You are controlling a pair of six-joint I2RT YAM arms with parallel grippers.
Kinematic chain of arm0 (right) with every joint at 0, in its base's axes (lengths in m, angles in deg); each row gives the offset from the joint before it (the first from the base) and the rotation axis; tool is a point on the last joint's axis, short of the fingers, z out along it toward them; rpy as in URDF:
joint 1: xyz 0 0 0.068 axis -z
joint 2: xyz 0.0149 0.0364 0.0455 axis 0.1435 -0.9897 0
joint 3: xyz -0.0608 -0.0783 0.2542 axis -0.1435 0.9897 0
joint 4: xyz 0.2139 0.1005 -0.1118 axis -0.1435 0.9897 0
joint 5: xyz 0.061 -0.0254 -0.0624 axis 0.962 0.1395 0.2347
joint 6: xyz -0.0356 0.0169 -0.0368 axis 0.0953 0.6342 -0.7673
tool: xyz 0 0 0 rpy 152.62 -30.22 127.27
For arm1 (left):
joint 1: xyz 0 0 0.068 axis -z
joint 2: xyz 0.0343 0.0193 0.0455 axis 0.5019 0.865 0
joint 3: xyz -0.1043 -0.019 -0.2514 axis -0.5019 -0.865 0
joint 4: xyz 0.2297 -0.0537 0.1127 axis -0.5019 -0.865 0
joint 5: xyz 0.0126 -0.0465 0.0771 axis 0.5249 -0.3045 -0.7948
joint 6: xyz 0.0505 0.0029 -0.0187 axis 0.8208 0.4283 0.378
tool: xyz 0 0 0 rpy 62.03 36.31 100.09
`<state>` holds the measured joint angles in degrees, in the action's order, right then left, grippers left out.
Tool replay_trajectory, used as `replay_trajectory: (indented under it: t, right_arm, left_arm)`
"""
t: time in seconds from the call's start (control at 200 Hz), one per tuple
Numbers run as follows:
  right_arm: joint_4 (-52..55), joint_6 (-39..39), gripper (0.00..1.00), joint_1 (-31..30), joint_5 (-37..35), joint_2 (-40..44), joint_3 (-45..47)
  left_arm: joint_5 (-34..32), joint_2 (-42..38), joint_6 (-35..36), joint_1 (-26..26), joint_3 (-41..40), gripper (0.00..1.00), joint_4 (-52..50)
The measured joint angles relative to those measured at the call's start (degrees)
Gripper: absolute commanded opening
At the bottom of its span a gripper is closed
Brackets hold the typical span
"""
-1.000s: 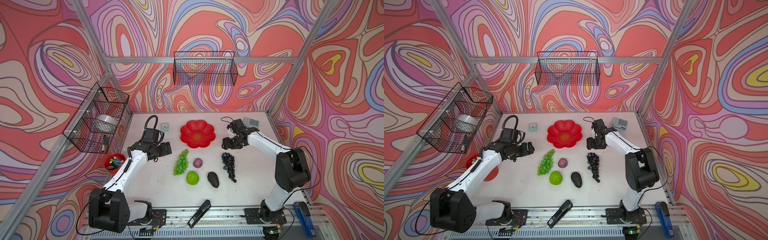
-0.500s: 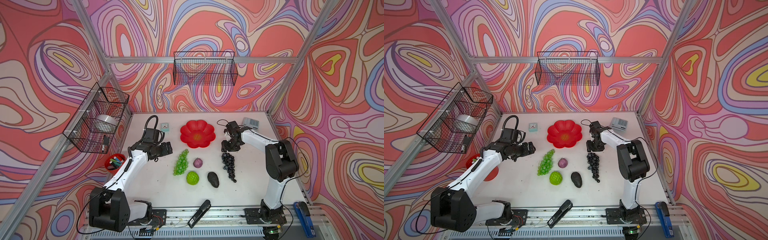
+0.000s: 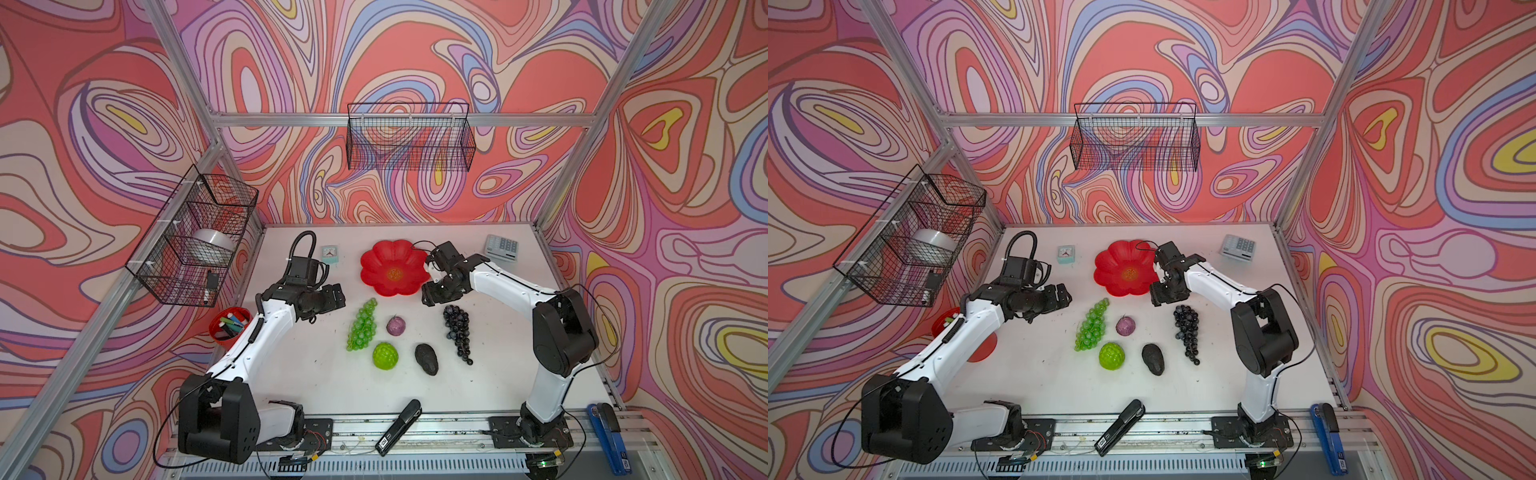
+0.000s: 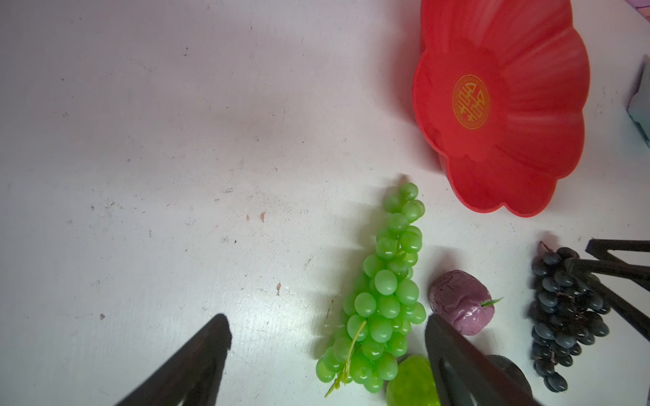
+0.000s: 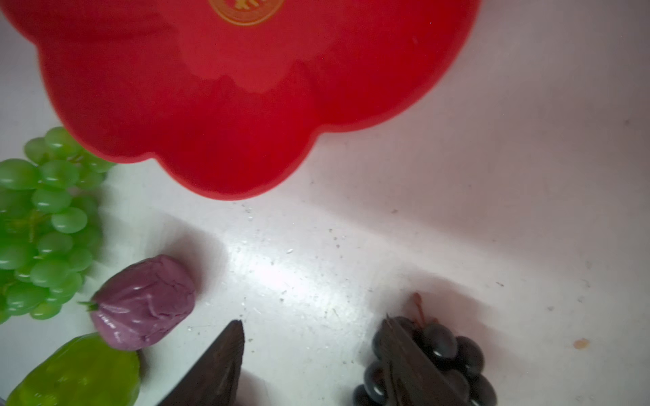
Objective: Arrange fruit in a fruit bowl
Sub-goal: Pick up the fruit from the bottom-center of the table.
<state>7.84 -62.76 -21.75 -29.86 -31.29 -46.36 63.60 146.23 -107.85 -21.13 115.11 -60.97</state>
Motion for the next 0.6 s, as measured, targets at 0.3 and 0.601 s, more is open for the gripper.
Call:
replay_trajectory:
  t: [0.3,0.601]
  right_arm:
    - [0.2,2.6,0.68,-4.1,1.1,2.3,2.0]
    - [-0.3,4.8,0.75,-6.4,0.2,9.6,9.5]
  left_arm:
    - [7.4,0.0,-0.3,14.4,0.3,0.85,-9.9]
    - [6.4,-2.2,-8.9,33.5,-0.8,0.91,-15.0]
